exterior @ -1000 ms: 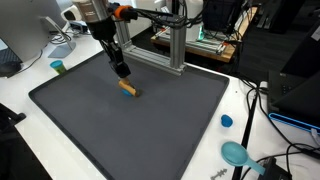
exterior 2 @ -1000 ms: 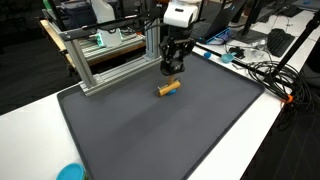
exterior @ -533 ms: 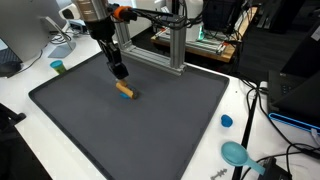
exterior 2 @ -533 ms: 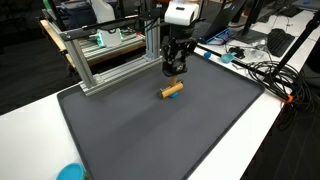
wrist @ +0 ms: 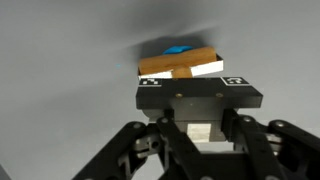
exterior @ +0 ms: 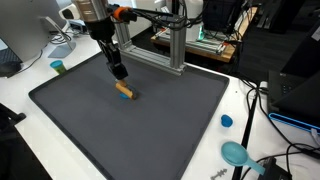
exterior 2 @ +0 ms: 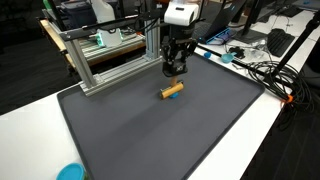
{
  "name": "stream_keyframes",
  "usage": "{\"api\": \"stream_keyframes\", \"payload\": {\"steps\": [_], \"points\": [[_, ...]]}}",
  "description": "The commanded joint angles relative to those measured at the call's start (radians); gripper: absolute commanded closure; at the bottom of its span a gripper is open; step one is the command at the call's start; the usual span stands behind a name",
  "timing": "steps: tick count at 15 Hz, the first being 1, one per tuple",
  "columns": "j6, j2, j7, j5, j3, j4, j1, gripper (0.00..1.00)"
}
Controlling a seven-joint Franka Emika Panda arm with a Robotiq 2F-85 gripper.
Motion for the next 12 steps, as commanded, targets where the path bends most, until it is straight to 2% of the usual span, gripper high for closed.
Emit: {"api": "stream_keyframes", "payload": {"steps": [1, 6, 9, 12], "points": [[0.106, 0.064, 0.039, -0.019, -0.022, -0.027, 0.024, 0.78], [0.128, 0.064, 0.077, -0.035, -0.036, -0.030, 0.038, 0.78], [0.058, 0.066, 0.137, -0.095, -0.063, -0.020, 0.064, 0.78], [0.065, 0.060, 0.230, -0.162, -0.095, -0.022, 0.094, 0.78]]}}
